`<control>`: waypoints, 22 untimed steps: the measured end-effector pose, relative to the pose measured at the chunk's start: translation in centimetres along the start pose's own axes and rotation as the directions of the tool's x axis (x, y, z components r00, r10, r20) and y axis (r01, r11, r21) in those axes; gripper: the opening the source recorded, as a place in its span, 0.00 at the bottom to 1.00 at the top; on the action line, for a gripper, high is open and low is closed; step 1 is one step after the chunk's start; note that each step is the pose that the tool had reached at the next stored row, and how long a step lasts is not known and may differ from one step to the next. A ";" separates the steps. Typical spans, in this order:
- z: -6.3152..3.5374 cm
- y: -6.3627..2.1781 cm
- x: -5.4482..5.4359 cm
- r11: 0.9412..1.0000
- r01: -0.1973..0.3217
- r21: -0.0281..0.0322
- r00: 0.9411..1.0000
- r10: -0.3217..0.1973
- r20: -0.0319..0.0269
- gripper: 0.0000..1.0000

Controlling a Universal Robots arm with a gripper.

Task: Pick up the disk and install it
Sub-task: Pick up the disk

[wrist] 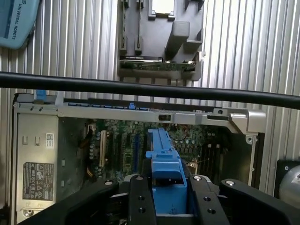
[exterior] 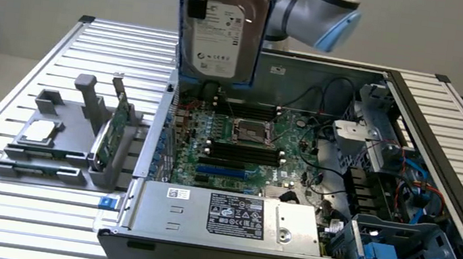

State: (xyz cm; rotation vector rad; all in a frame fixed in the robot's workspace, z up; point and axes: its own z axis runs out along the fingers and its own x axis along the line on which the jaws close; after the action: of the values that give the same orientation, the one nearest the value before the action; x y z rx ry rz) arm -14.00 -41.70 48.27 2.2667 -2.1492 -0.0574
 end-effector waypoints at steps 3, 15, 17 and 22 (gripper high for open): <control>-0.06 -1.30 0.7 1.000 0.000 0.000 1.000 0.000 0.000 0.33; -0.30 -6.59 3.3 1.000 0.000 0.000 1.000 0.000 0.000 0.33; -0.34 -7.45 3.7 1.000 0.000 0.000 1.000 0.000 0.000 0.33; -0.44 -9.68 4.7 1.000 0.000 0.000 1.000 0.000 0.000 0.33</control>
State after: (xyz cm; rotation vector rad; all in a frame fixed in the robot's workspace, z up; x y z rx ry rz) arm -4.06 -45.93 48.27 2.2667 -2.1491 -0.0577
